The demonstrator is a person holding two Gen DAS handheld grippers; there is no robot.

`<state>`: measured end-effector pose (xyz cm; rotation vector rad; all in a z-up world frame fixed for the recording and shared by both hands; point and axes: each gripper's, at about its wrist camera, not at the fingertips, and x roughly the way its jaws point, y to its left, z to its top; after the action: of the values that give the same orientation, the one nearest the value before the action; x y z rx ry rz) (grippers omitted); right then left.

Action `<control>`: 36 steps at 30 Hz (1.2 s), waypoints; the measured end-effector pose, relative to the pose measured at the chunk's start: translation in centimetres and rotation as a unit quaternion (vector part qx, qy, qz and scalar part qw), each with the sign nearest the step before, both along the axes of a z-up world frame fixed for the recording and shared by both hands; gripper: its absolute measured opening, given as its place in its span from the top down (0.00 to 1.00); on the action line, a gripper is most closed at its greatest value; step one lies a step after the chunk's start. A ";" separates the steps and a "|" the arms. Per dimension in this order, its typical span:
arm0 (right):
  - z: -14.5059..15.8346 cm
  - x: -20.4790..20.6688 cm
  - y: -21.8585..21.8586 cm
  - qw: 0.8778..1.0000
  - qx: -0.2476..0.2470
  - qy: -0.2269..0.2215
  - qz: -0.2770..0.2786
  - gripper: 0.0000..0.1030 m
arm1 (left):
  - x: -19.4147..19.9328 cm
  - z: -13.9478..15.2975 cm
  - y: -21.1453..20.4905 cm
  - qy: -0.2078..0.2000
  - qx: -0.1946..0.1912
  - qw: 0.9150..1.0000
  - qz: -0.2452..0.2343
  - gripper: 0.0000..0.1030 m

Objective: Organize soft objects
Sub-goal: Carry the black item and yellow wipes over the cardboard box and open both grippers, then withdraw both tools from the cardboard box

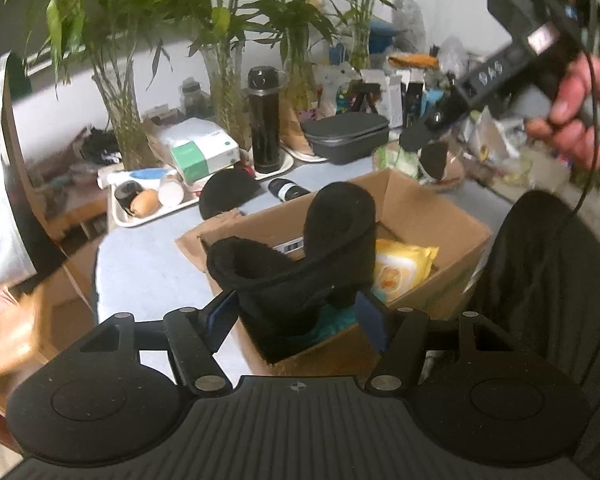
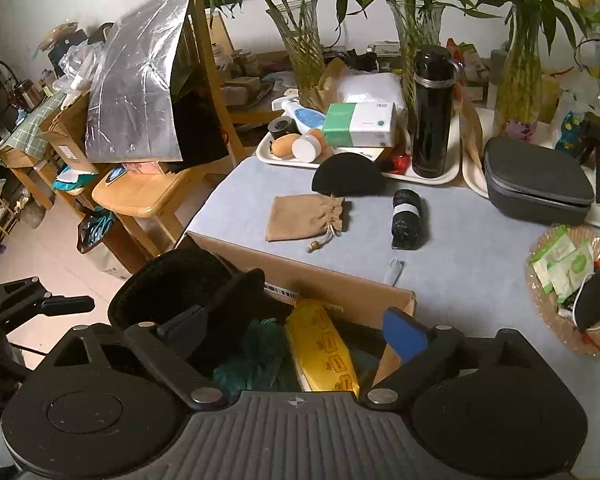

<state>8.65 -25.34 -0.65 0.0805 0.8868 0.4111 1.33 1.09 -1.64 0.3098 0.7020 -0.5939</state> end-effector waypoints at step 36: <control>-0.7 -0.8 -1.4 0.999 -0.015 -0.028 -0.021 0.00 | 2.4 -2.4 1.1 0.049 -0.026 0.994 0.093 0.39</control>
<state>7.86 -26.77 -1.34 0.0597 0.8338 0.3601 3.76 2.15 -4.03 0.1657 0.7999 -0.4516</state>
